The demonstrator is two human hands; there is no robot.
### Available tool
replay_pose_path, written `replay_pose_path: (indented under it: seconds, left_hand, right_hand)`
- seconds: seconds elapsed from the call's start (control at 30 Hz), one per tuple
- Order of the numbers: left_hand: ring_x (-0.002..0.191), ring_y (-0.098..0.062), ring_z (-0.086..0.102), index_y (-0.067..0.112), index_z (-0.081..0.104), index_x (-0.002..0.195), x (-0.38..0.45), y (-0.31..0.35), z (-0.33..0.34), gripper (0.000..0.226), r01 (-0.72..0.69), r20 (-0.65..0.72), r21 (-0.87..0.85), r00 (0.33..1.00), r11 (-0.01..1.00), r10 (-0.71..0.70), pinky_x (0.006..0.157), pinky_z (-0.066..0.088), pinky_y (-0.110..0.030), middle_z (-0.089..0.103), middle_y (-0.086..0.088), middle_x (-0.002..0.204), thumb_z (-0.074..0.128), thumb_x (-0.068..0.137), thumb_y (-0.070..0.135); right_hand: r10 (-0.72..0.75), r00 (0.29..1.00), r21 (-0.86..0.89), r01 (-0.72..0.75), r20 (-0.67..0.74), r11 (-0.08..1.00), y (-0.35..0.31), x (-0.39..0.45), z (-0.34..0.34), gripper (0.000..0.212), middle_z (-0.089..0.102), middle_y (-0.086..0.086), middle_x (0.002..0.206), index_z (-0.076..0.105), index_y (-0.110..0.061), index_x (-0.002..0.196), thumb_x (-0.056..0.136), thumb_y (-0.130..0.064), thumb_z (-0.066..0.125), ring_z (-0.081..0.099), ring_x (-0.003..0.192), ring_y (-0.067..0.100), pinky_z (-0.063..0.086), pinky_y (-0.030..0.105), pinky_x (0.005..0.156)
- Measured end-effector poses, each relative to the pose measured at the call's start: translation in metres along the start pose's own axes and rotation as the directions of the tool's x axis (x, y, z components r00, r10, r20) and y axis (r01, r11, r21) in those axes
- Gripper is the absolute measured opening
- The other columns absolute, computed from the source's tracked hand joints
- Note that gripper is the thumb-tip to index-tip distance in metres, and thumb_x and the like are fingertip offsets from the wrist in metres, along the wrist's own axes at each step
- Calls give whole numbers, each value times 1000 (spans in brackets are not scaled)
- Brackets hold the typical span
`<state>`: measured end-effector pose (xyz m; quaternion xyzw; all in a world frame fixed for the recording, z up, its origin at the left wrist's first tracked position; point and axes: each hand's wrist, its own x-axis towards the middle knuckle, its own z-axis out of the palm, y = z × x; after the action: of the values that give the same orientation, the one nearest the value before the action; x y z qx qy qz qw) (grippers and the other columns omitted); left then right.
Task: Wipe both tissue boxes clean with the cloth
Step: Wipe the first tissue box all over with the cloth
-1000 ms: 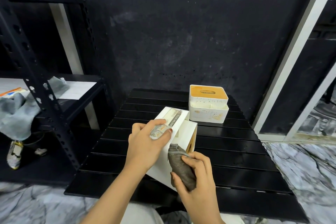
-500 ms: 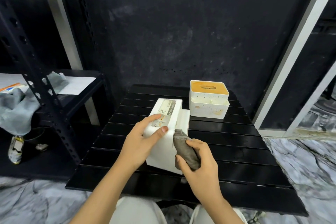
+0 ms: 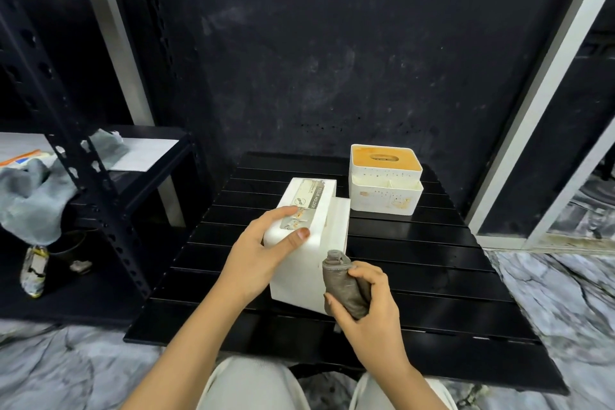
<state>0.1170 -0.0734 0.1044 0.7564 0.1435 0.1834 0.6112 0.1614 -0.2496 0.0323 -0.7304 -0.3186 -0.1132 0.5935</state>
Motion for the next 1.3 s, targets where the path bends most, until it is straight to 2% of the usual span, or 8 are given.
replay_pose_path:
  seconds: [0.17,0.3,0.37,0.6,0.8,1.0,1.17,1.3]
  left_hand:
    - [109,-9,59,46,63,109,-1,2,-1,47,9,3,-9,1000,1000,-9,92,53,-36,57,12,125,70,63,54]
    - [110,-10,59,49,63,108,0,1,-1,43,8,8,-5,1000,1000,-8,93,53,-38,57,13,125,73,67,57]
    - [111,-10,58,52,62,107,0,0,-1,47,2,7,6,1000,1000,-2,93,53,-38,57,13,125,72,62,60]
    - [111,-8,58,51,62,106,-1,1,1,43,-5,-20,3,1000,1000,6,93,52,-37,57,14,125,73,66,59]
    - [110,-7,55,51,60,108,-5,4,7,45,-18,-83,77,996,997,25,92,51,-32,54,17,120,73,66,60]
    - [96,8,49,54,51,106,-16,13,19,33,-21,-156,214,986,977,55,69,40,-11,48,16,113,67,77,49]
    - [84,-1,54,50,47,112,-26,19,35,40,49,-244,365,969,930,45,65,51,-25,40,15,105,60,76,62]
    - [98,-8,48,45,48,112,-27,22,47,41,40,-262,468,960,883,95,74,52,-32,33,14,105,55,76,64]
  right_hand:
    - [14,999,25,-15,34,1000,-2,6,-2,46,45,-26,116,41,-54,106,70,-39,67,60,100,22,55,45,72]
    - [-38,999,16,38,24,999,-12,16,-6,45,49,-21,110,44,-51,106,71,-36,67,56,105,11,47,16,81]
    - [-22,999,39,21,33,999,-16,19,-8,41,52,-19,108,48,-45,105,71,-35,68,56,102,8,45,11,79]
    - [104,994,81,-107,38,991,-25,29,-13,38,63,-11,100,58,-31,100,73,-12,77,60,92,2,46,8,72]
    - [253,963,55,-259,93,964,-42,61,-25,20,65,-10,93,62,-26,95,80,-17,70,59,81,-10,43,3,61]
    - [317,943,-75,-310,101,948,-44,73,-32,14,64,-10,88,60,-27,94,82,-24,67,61,76,-3,45,5,58]
    - [259,965,-47,-260,-31,964,-60,71,-36,18,62,-14,89,59,-27,94,81,-21,70,56,80,-12,42,2,60]
    - [195,980,-53,-197,-44,979,-75,63,-32,24,61,-17,92,59,-32,95,78,-22,72,56,87,-9,45,6,68]
